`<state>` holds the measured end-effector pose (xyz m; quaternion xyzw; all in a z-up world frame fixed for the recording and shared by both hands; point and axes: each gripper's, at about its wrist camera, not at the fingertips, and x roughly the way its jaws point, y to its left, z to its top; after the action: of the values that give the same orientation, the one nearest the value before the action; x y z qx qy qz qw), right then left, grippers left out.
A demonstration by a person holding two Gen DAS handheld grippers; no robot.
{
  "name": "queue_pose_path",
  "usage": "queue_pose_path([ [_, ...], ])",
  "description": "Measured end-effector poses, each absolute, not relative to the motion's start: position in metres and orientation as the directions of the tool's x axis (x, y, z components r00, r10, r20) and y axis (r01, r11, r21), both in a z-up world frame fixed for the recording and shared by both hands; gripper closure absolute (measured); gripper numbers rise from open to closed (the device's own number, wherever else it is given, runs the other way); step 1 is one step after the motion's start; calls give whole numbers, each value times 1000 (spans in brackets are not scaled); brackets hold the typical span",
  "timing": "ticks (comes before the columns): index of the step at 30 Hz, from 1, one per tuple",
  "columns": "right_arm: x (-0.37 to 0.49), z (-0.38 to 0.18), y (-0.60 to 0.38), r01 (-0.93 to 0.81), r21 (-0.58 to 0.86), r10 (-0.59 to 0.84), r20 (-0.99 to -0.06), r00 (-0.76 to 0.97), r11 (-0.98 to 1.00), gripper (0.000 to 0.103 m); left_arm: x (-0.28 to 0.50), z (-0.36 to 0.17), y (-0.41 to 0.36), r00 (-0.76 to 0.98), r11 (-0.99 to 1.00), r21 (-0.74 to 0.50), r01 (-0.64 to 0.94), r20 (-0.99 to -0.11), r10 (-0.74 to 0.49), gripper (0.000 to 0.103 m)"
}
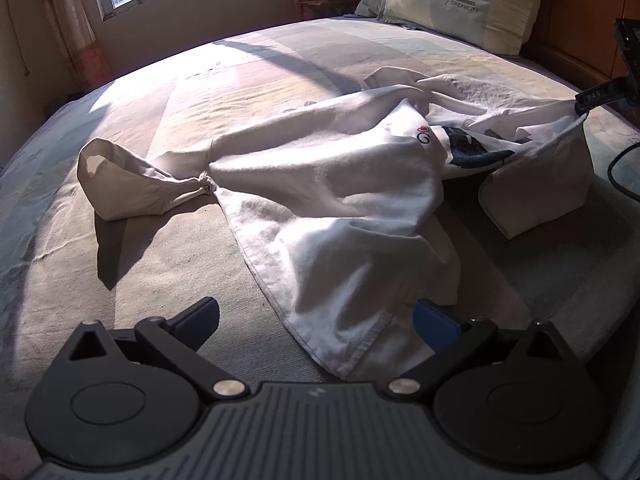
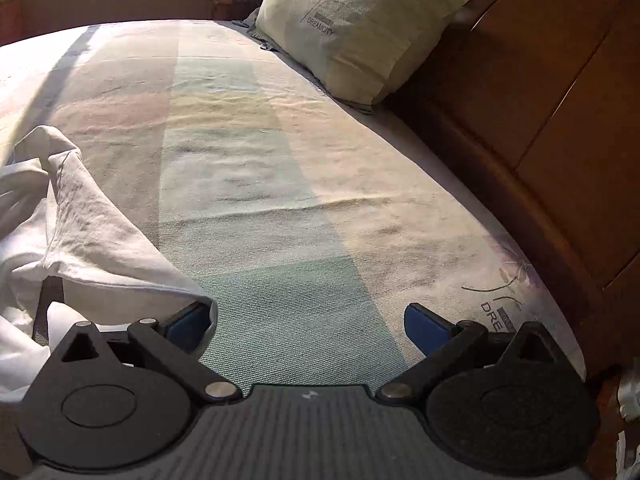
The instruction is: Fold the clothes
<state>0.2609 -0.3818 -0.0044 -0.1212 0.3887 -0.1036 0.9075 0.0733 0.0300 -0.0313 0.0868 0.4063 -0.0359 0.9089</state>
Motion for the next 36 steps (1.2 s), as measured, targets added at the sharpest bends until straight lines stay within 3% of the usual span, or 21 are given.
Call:
queue_pose_path([
  [10, 272, 47, -352, 64, -612, -369, -387, 845, 788, 0, 70, -28, 31, 674, 985, 120, 126, -739, 4, 1],
  [12, 268, 39, -340, -31, -614, -320, -452, 833, 788, 0, 70, -28, 29, 675, 984, 117, 133, -738, -4, 1],
  [15, 266, 20, -342, -87, -443, -229, -609, 759, 892, 0, 69, -29, 26, 673, 982, 117, 146, -739, -12, 1],
  [19, 273, -22, -360, 17, -250, -209, -766, 608, 968, 0, 68, -28, 24, 673, 981, 120, 154, -739, -15, 1],
  [23, 268, -50, -374, 24, -184, -172, -850, 498, 983, 0, 67, -25, 26, 678, 981, 123, 151, -735, -12, 1],
  [29, 268, -42, -406, -6, -449, -386, -776, 499, 894, 0, 69, -28, 25, 671, 982, 125, 145, -741, -5, 1],
  [33, 279, -33, -434, 42, -625, -548, -648, 529, 779, 0, 68, -27, 18, 672, 977, 134, 167, -741, -13, 1],
  [36, 282, -30, -445, 54, -669, -580, -598, 553, 741, 0, 67, -25, 16, 674, 975, 141, 171, -738, -12, 1],
])
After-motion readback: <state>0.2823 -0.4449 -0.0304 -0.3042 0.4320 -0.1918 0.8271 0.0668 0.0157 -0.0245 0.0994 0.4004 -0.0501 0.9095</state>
